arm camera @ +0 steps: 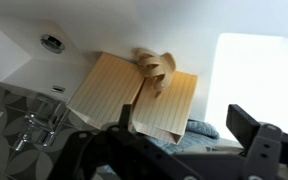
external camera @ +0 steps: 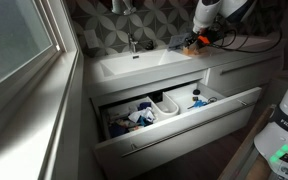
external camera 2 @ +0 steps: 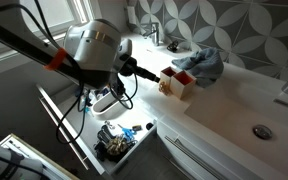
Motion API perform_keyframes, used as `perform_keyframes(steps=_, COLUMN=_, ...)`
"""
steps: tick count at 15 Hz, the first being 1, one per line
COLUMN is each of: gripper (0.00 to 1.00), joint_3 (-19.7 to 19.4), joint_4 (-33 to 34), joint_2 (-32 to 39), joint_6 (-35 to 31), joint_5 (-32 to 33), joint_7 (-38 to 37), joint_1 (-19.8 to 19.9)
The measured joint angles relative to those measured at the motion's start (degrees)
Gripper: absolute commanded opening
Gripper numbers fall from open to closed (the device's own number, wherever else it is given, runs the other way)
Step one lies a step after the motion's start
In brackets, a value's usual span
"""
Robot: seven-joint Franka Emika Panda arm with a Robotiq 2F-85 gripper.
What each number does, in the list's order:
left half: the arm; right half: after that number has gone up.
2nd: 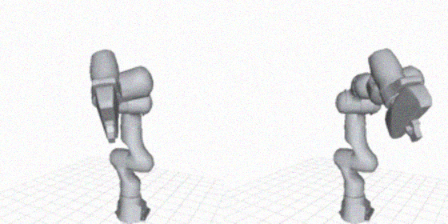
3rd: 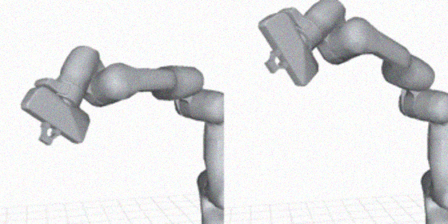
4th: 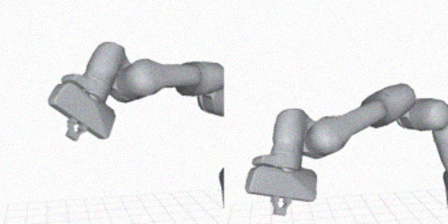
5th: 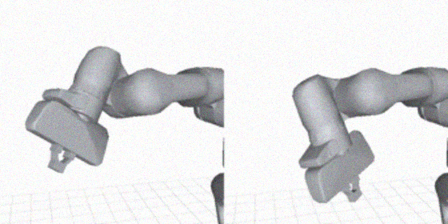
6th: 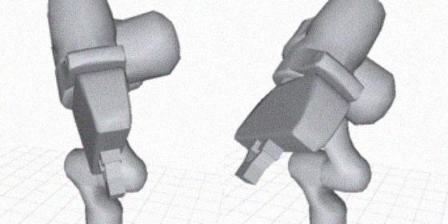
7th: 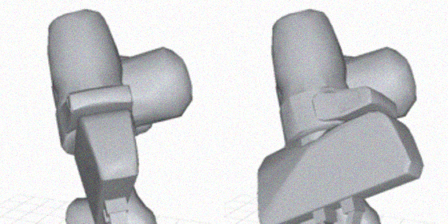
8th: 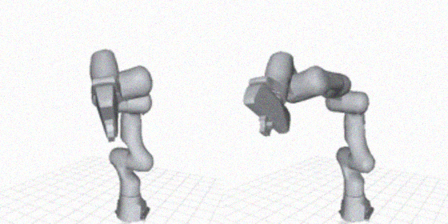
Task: Take the brown hair claw from the drawer and place it in front of the boxes
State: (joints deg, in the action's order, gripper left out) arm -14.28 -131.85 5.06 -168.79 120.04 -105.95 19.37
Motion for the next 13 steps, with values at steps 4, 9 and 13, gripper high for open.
perform_keyframes(steps=4, gripper=1.00, joint_3=-3.30, joint_4=-6.64, joint_2=-7.00, joint_6=-8.16, joint_5=-8.61, joint_7=15.10, joint_1=0.27)
perform_keyframes(steps=9, gripper=1.00, joint_3=-5.15, joint_4=-17.39, joint_2=-13.71, joint_6=-8.47, joint_5=-23.28, joint_7=35.03, joint_1=0.98)
perform_keyframes(steps=13, gripper=1.00, joint_3=-4.96, joint_4=-20.67, joint_2=-16.47, joint_6=-7.94, joint_5=-27.39, joint_7=39.89, joint_1=1.02)
